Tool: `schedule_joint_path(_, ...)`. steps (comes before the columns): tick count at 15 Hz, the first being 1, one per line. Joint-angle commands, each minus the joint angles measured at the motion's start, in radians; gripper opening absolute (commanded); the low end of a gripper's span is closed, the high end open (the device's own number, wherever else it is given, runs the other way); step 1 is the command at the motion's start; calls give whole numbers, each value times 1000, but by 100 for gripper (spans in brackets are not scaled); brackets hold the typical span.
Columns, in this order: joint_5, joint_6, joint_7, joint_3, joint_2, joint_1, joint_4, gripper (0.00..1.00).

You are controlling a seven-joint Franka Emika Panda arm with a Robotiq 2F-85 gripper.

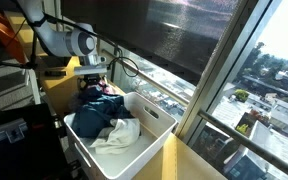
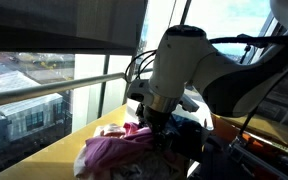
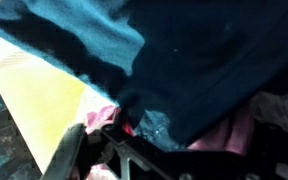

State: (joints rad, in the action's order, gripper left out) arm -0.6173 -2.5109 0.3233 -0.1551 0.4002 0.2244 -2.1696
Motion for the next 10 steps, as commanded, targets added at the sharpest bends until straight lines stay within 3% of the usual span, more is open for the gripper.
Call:
schedule_joint_path(1, -7, 2, 1, 16, 73, 0, 43, 100)
schedule_joint_path(3, -4, 2, 0, 20, 110, 1, 56, 100)
schedule_joint_path(4, -1, 3, 0, 21, 123, 1, 63, 75)
schedule_joint_path(6, 6, 3, 5, 18, 142, 1, 76, 66)
schedule_joint_path(10, 9, 10, 9, 16, 155, 3, 97, 35)
